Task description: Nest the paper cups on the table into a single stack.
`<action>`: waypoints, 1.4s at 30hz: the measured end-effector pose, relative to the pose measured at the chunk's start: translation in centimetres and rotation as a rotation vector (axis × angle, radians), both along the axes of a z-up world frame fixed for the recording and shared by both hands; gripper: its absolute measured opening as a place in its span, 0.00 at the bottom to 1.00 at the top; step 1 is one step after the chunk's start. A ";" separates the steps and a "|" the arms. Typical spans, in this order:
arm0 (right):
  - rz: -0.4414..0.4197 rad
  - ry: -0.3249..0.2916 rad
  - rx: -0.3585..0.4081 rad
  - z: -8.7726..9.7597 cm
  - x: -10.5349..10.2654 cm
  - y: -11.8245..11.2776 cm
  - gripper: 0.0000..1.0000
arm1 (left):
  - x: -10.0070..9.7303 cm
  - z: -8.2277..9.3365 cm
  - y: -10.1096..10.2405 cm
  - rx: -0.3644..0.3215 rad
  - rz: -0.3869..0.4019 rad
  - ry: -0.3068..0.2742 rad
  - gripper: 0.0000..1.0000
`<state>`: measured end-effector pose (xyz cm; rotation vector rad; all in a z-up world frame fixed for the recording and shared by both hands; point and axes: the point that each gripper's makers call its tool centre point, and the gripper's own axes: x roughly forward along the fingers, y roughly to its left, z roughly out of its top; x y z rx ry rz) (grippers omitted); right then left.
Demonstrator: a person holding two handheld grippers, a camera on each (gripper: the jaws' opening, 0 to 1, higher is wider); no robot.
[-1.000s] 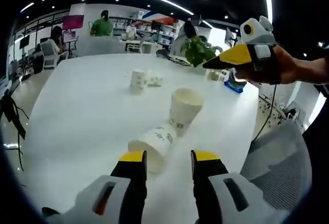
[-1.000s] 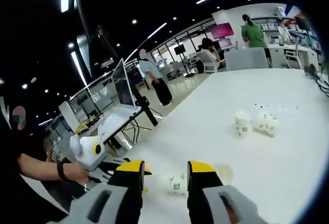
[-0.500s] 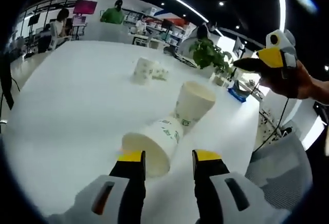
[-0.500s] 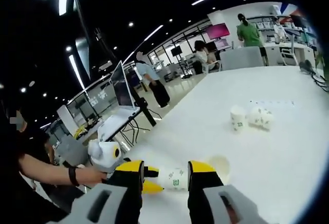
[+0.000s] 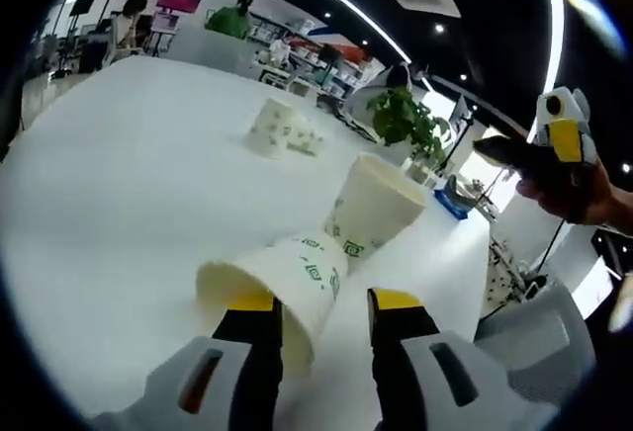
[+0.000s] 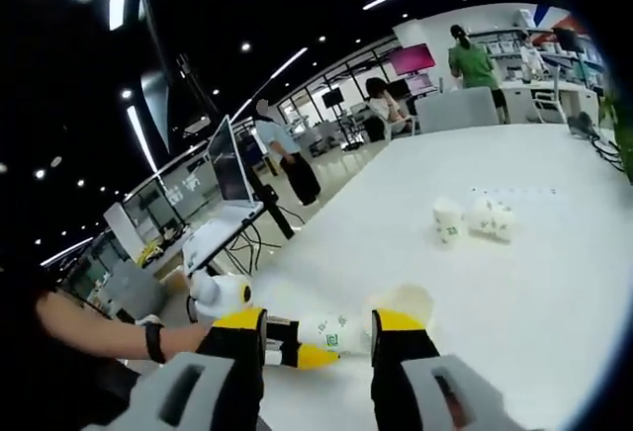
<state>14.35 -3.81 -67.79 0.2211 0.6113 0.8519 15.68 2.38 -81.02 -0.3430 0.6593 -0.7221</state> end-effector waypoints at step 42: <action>-0.055 -0.019 -0.160 -2.9 -4.2 -5.2 0.77 | 1.0 2.4 1.3 0.128 -0.165 -0.062 0.00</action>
